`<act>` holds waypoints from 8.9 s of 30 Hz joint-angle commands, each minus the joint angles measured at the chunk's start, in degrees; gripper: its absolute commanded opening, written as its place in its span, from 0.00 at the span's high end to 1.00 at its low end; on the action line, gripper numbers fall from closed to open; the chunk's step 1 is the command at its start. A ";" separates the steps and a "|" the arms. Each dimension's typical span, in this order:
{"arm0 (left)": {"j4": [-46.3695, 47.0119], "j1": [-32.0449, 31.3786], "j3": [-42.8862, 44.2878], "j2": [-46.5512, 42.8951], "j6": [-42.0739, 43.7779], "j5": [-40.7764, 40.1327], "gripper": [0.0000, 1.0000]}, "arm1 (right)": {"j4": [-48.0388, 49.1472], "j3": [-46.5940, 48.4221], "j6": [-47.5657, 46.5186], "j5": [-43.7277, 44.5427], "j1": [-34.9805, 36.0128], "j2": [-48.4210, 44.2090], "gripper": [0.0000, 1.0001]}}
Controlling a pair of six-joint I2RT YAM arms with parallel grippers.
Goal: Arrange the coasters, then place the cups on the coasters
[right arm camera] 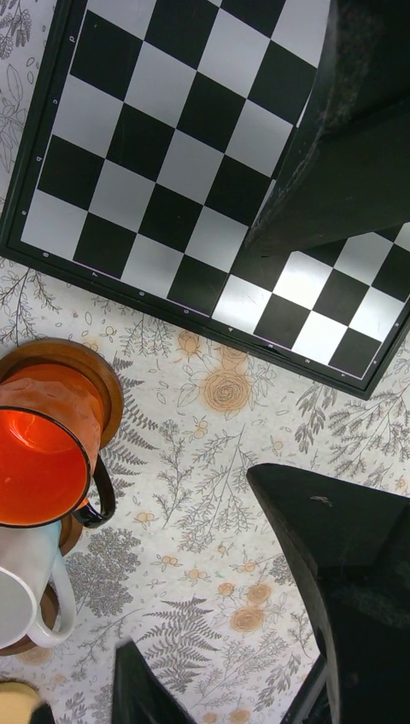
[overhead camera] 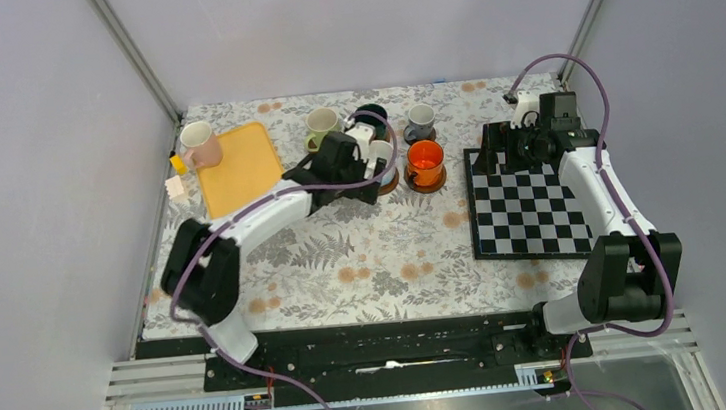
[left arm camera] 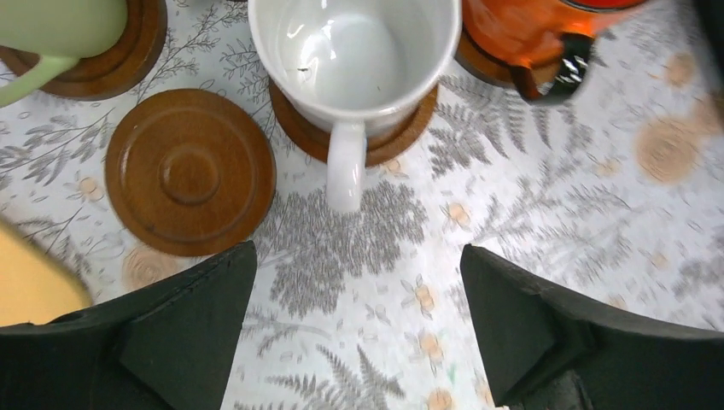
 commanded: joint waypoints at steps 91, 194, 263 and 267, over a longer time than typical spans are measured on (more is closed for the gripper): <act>1.73 57.95 24.62 22.75 24.91 27.74 0.89 | -2.89 4.38 -3.34 -4.06 -0.07 3.68 0.02; 19.44 21.72 -10.50 -3.68 20.17 26.00 1.00 | -4.12 3.60 -3.16 -3.47 -0.07 0.61 0.02; -2.08 43.67 -4.37 -12.77 10.13 15.76 0.08 | -5.27 4.33 -3.63 -4.61 -0.07 0.82 0.02; -2.12 50.83 -0.79 -4.95 6.82 15.13 0.25 | -5.59 3.99 -4.16 -3.82 -0.07 -0.26 0.02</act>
